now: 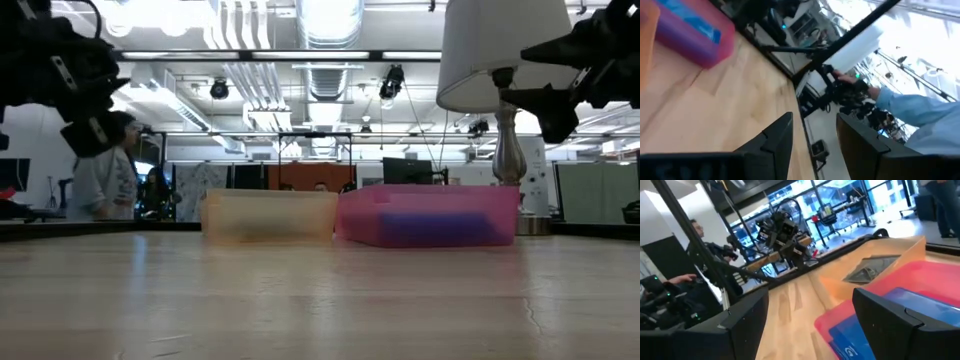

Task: Pick & place jewel cases by type
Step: Return to Home Position

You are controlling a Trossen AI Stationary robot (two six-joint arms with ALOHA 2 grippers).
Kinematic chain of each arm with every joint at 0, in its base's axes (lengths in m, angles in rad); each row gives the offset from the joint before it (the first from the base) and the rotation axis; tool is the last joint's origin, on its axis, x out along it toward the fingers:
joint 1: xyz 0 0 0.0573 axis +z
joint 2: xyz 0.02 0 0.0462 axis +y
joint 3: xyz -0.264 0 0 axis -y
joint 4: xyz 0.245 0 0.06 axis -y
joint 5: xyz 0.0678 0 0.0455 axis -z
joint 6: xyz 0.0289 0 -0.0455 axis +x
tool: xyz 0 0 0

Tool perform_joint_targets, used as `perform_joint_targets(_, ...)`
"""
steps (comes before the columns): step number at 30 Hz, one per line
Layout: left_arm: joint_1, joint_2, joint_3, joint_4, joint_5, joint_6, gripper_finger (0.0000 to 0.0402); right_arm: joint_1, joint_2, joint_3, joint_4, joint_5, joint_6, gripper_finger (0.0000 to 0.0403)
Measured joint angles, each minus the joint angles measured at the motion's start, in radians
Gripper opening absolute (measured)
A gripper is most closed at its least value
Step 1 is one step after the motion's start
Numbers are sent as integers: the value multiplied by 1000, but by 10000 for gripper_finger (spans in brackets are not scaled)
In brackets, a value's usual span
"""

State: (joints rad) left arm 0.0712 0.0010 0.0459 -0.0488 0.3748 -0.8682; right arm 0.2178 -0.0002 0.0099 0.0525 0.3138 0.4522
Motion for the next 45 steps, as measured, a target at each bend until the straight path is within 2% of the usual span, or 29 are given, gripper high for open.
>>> perform_joint_targets(6,4,-1,-37,177,-3,3,133,-44,0,0,0,-4,0,283)
perform_joint_targets(16,48,28,-38,152,-5,1,133,-217,0,0,3,2,0,283)
perform_joint_targets(29,48,49,-38,144,-7,1,133,-210,0,-1,3,1,-2,283)
perform_joint_targets(33,48,49,-38,144,-7,1,133,-204,0,-1,9,0,-181,283)
perform_joint_targets(36,48,49,-38,144,-7,1,133,-199,0,-1,30,2,-145,283)
perform_joint_targets(41,48,49,-38,144,-6,1,133,-186,0,-1,47,0,-306,283)
perform_joint_targets(45,48,49,-38,144,-6,0,133,-185,8,-1,70,-4,-261,283)
